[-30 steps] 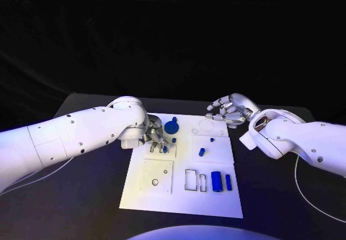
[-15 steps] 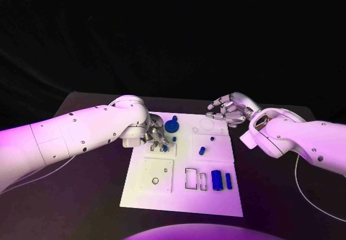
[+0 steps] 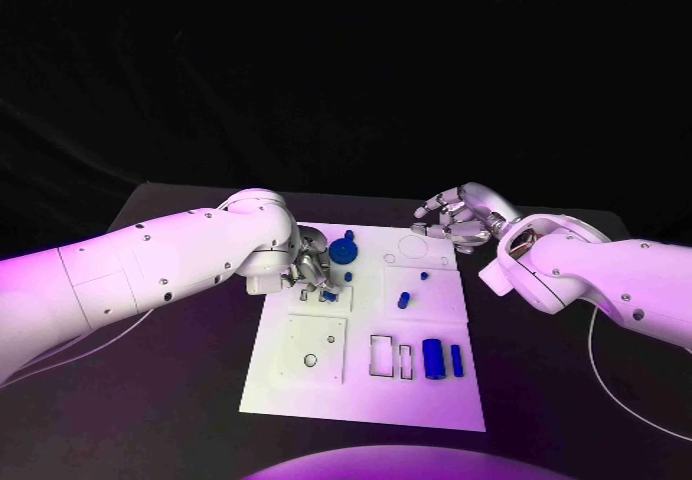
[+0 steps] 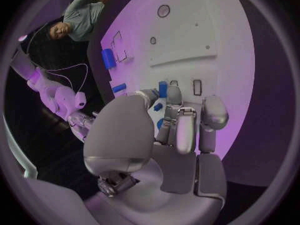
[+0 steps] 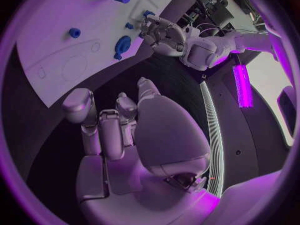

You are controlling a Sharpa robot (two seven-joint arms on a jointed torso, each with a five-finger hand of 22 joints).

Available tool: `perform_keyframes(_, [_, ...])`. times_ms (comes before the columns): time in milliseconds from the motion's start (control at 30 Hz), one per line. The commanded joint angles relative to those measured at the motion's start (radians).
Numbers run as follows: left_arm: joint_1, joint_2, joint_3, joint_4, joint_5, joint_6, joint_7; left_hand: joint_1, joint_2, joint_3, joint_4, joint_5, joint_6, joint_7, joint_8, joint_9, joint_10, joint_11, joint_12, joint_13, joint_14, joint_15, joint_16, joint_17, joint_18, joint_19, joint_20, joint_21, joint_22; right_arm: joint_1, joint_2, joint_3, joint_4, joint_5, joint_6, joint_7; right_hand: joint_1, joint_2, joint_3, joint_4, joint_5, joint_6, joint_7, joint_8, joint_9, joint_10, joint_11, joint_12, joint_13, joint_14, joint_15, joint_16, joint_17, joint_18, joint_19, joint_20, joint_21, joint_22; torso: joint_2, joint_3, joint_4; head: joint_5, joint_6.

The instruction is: Assemble the parts on the task board

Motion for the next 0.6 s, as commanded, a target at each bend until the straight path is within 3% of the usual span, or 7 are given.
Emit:
perform_keyframes(33, [0.001,-0.003,0.000,0.002,0.054,-0.027,0.021,0.012,0.002,0.090,-0.066,-0.002,-0.002,-0.003,0.044,0.078,0.013,0.000,0.012,0.009,0.038,-0.007,0.007,0.065,-0.012,0.002,-0.005,0.007,0.002,-0.001,0.002,0.000,0.000,-0.009,0.006,0.000,0.007,0.003,0.006,0.000,0.002,-0.008,-0.002,0.004,0.001,-0.004,-0.003,-0.003,-0.001,0.034,-0.006,-0.003,0.000,0.009,-0.006,0.000,-0.004,-0.001,0.000,0.0004,-0.0007,0.003,0.000])
perform_keyframes(133, [0.001,-0.017,0.000,0.011,0.067,-0.044,0.017,0.005,-0.008,0.114,-0.069,-0.002,-0.001,-0.006,0.053,0.091,0.029,-0.002,0.029,0.027,0.043,-0.009,0.012,0.075,-0.012,0.003,-0.006,0.008,0.003,-0.001,0.002,0.000,0.000,-0.002,0.006,0.001,0.007,0.003,0.006,0.000,0.004,-0.008,-0.002,0.005,0.001,-0.004,-0.003,-0.003,-0.002,0.033,-0.006,-0.003,-0.001,0.009,-0.007,0.000,-0.006,-0.002,0.002,0.0009,-0.0024,0.008,0.002])
perform_keyframes(200, [0.001,-0.027,0.001,0.017,0.074,-0.053,0.015,-0.001,-0.014,0.127,-0.070,-0.003,0.001,-0.007,0.058,0.098,0.040,-0.004,0.039,0.038,0.045,-0.011,0.015,0.079,-0.012,0.007,-0.007,0.010,0.007,-0.001,0.002,0.000,0.001,0.001,0.006,0.000,0.007,0.003,0.006,0.000,0.004,-0.008,-0.002,0.005,0.001,-0.004,-0.003,-0.003,-0.002,0.033,-0.006,-0.003,-0.001,0.009,-0.007,0.000,-0.006,-0.002,0.002,0.0010,-0.0026,0.004,0.001])
perform_keyframes(467, [0.001,-0.084,0.008,0.068,0.072,-0.113,0.018,-0.015,-0.033,0.168,-0.079,0.000,0.006,-0.014,0.070,0.118,0.062,-0.011,0.057,0.054,0.052,-0.017,0.022,0.091,-0.016,0.025,-0.013,0.018,0.027,-0.002,-0.004,0.000,0.003,0.009,0.006,0.000,0.007,0.003,0.006,0.001,0.005,-0.008,-0.002,0.005,0.001,-0.006,-0.003,-0.005,-0.004,0.033,-0.006,-0.004,-0.001,0.010,-0.007,0.000,-0.008,-0.003,-0.002,0.0016,0.0040,-0.001,0.001])
perform_keyframes(600, [0.000,-0.101,0.009,0.090,0.031,-0.153,0.032,-0.027,-0.072,0.236,-0.102,0.004,0.019,-0.022,0.079,0.136,0.092,-0.020,0.075,0.074,0.065,-0.025,0.035,0.119,-0.022,0.049,-0.021,0.029,0.053,-0.002,-0.005,0.000,0.004,0.010,0.006,0.000,0.005,0.002,0.006,0.001,0.004,-0.008,-0.002,0.006,0.002,-0.006,-0.003,-0.005,-0.004,0.033,-0.006,-0.004,-0.002,0.010,-0.008,0.000,-0.009,-0.004,-0.001,0.0007,0.0031,0.001,0.002])
